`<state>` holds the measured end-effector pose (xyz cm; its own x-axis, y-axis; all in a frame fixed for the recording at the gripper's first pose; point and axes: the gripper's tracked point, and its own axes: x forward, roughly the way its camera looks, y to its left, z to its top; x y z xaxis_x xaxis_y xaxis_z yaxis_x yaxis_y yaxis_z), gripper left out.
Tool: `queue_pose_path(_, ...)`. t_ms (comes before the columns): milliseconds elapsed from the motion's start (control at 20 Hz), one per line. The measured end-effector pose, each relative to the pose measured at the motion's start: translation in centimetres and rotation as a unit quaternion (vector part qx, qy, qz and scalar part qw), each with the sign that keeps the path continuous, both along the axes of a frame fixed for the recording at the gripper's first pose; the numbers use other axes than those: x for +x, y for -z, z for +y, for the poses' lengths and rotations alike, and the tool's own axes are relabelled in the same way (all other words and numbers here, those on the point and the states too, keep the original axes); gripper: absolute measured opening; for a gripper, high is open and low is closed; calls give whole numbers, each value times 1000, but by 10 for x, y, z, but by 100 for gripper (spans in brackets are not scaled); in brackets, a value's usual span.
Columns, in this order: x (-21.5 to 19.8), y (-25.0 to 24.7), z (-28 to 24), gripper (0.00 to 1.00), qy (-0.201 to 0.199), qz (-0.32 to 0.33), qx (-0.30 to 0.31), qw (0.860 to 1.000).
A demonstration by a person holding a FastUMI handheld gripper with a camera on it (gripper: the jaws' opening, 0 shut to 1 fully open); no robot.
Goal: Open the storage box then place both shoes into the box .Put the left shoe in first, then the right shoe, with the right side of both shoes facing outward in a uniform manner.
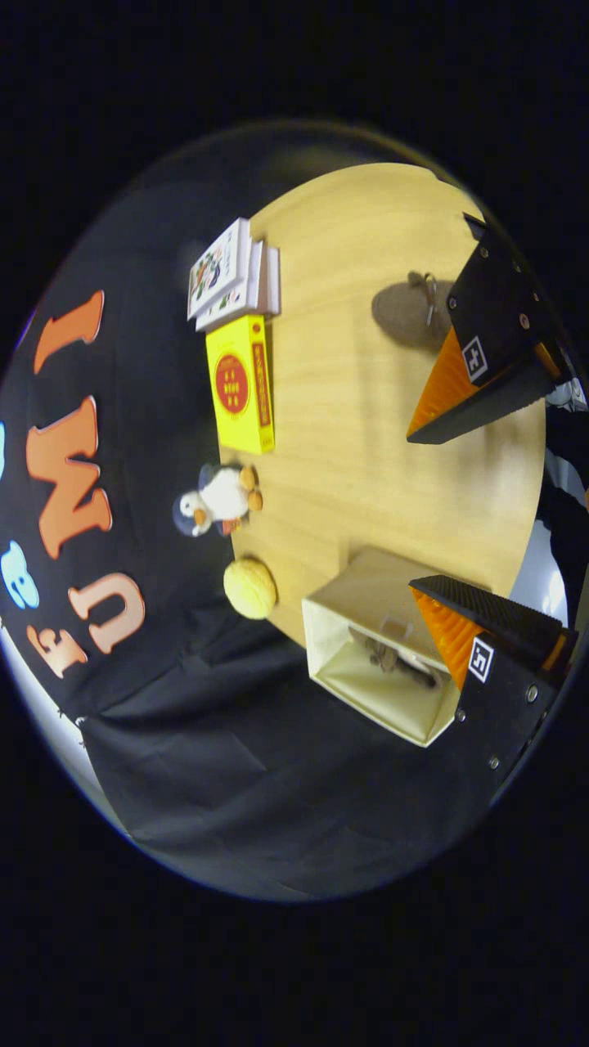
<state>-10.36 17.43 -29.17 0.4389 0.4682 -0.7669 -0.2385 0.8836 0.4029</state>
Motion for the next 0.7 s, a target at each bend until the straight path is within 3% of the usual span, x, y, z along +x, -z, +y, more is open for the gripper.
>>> queue_pose_path(300,-27,71,-103,95,74,40,-88,993)
queue_pose_path(500,-49,102,-132,89,69,75,-104,989)
queue_pose_path(700,-37,131,-149,74,57,56,-135,988)
